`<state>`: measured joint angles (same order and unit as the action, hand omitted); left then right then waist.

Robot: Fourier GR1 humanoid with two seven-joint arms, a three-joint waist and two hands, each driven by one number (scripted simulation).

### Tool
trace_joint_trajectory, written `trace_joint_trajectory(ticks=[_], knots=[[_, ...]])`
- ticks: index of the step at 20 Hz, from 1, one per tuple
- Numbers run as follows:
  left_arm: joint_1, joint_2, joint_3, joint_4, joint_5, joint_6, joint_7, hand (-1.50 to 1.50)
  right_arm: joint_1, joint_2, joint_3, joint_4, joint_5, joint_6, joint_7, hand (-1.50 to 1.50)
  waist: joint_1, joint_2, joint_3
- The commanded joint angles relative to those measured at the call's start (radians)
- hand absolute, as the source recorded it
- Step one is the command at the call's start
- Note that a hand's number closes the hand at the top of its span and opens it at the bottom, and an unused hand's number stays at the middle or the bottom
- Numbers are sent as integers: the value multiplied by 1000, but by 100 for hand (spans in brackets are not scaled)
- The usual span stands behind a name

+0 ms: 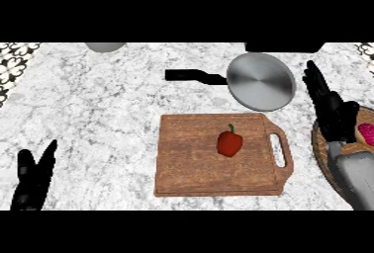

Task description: Pick the bell pepper from the cutting board and place it in the pan

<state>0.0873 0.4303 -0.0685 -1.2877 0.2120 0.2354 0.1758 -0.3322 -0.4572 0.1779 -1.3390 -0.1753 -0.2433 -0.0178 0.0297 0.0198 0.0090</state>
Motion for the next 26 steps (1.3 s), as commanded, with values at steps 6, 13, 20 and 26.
trace_joint_trajectory(ticks=[6, 13, 20, 26], knots=[[172, 152, 51, -327, -64, 39, 52, 0, -172, 222, 77, -80, -21, -42, -3, -150, -47, -27, -9], [294, 164, 92, -326, -36, 25, 78, 0, -28, 261, -66, -59, 99, -424, -72, 150, -171, -51, -9], [276, 165, 105, -329, -52, 14, 67, 0, 9, 270, 106, -78, 263, -452, -77, -150, -157, -46, -21], [306, 176, 137, -344, -45, 4, 84, 0, 17, 199, 208, -7, 397, -431, 105, -150, -162, -51, -30]])
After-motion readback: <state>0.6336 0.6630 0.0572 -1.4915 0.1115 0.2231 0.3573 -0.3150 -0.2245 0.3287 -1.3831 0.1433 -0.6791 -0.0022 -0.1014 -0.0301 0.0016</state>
